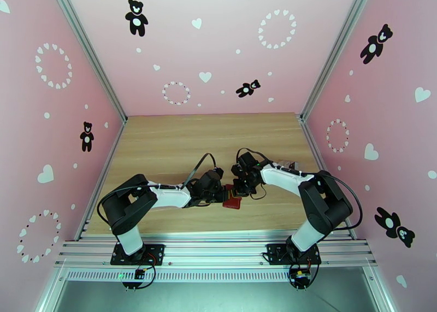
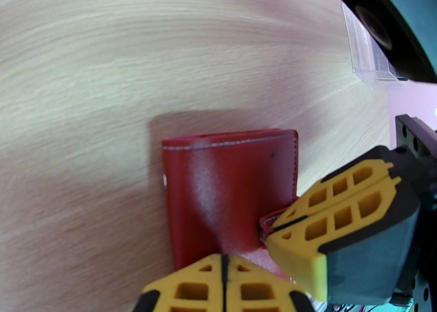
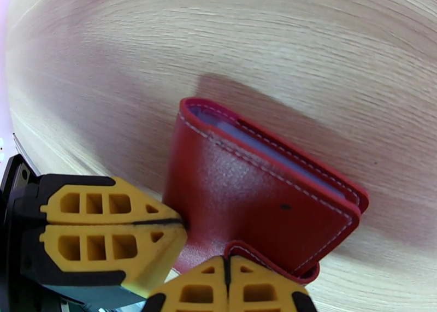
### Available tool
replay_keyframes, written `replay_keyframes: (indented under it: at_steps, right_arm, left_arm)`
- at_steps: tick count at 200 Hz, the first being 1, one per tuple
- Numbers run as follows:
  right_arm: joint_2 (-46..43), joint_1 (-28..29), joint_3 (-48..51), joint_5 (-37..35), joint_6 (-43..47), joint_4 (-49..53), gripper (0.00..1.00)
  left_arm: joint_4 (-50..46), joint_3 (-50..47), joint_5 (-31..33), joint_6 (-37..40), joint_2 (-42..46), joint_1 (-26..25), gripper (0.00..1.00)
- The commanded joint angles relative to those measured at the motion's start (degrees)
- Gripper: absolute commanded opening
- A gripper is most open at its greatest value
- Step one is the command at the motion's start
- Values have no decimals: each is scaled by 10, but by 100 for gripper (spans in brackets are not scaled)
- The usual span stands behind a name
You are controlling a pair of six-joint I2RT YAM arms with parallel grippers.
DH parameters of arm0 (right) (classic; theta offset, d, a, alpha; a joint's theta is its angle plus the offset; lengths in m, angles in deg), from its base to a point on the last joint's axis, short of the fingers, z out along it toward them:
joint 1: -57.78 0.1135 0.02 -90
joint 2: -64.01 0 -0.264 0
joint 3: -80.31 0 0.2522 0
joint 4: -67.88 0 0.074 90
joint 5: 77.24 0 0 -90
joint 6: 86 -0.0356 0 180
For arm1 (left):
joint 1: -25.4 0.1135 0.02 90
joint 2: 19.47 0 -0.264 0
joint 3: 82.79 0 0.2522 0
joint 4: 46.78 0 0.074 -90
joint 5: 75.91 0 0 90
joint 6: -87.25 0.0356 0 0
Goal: Put the credit cards into the card holder
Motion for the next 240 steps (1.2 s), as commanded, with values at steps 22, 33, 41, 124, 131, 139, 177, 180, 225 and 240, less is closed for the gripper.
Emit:
replay_keyframes:
  at_steps: [22,33,41,124,131,139,177,180,225,240]
  right_arm:
    - [33,18,28,-61,5,-21,0]
    - [9,21,26,-52,3,-23,0]
    - [-10,21,20,-57,2,-17,0]
    - [-309,21,-77,-269,59,42,61]
    - [-339,21,-67,-303,66,28,65]
    - [-369,20,-51,-346,70,10,73]
    - [-452,-1,66,-506,116,-81,89]
    - [-456,-4,79,-513,124,-95,89]
    - [-524,-106,269,-483,173,-323,95]
    - [-513,-138,290,-486,190,-364,95]
  left_arm:
    - [-22,-19,7,3,7,-4,6]
    - [-22,-22,12,3,18,-4,6]
    - [-25,-25,17,6,31,-4,6]
    - [-251,-47,406,91,419,-3,68]
    - [-268,-54,458,92,454,-2,73]
    - [-280,-64,512,98,489,-2,77]
    - [-289,-129,749,163,584,3,81]
    - [-282,-137,765,172,588,4,81]
    - [-13,-291,721,359,619,92,83]
    - [5,-308,693,346,625,143,83]
